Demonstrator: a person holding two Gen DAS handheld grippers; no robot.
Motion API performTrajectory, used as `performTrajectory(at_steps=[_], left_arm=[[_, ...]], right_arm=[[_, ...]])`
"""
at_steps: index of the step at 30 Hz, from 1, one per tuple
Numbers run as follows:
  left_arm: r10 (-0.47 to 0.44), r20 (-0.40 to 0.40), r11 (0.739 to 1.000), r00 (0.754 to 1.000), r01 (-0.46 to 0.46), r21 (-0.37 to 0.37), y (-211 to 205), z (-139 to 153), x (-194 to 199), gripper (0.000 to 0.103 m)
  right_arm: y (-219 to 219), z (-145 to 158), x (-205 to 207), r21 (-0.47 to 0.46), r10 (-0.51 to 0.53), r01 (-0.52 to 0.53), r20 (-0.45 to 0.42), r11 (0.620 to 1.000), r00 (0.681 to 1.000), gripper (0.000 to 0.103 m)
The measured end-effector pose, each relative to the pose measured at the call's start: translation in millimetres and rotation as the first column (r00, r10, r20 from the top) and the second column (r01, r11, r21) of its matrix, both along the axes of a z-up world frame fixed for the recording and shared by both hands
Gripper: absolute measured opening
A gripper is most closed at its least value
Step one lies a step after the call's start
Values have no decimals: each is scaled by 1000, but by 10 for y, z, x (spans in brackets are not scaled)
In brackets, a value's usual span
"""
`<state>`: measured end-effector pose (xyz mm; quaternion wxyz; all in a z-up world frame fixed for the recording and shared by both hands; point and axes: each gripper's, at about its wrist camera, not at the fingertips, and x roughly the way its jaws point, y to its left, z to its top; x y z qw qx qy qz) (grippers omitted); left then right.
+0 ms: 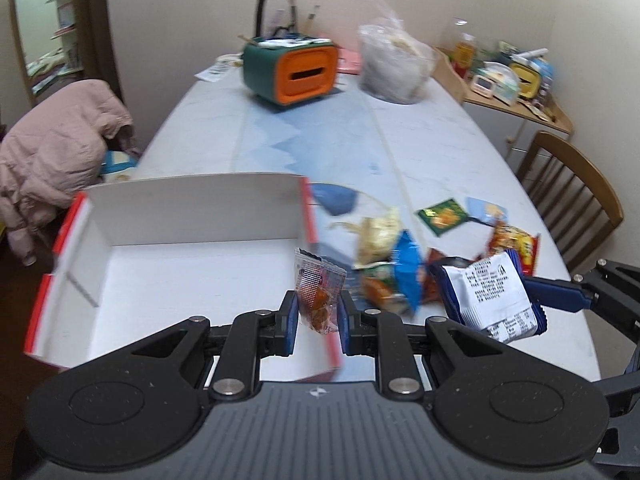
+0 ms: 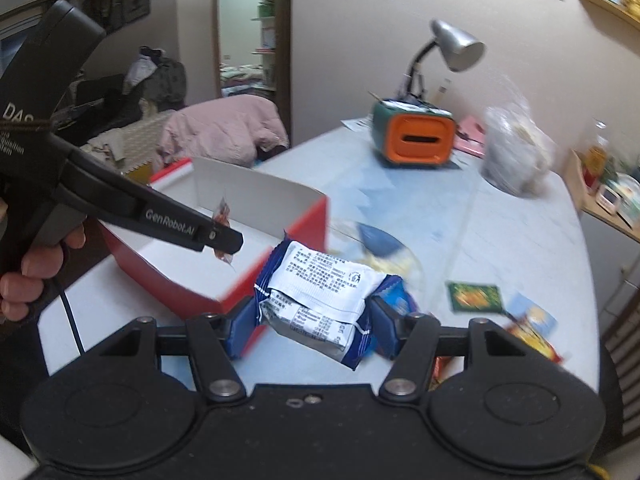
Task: Organize snacks
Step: 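Carry both snacks over the red-white box and open both tools to drop them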
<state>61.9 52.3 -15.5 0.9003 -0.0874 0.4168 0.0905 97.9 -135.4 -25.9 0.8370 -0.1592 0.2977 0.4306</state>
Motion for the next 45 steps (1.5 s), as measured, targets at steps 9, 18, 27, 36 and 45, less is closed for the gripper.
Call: performTrajectory(at_steps=[9,18,27,36,45], left_arm=[[63,-36,998,997,-62,32,644,-18,-160,20],[94,-101,994,990,-87,72,1230,-125,-86,20],[81,-212,993,974,-60,104,1551,-465,187,20],[21,-303,998,953,1,71,1605,-779,401,20],[-19,-377,998,926,41,50,1574,-999,464,20]], right_arm=[[783,-69,-25,-20,65,-66,-7,998,998,59],[1453,-258,23,-79,106,-108,-32,991,994,60],[1948,-572,209,-170,94,-116,-134,979,987,60],[2110,-838,346,-238,52,-108,-231,965,972,60],[2161,-960,343,-289,25,-106,-271,952,962,60]])
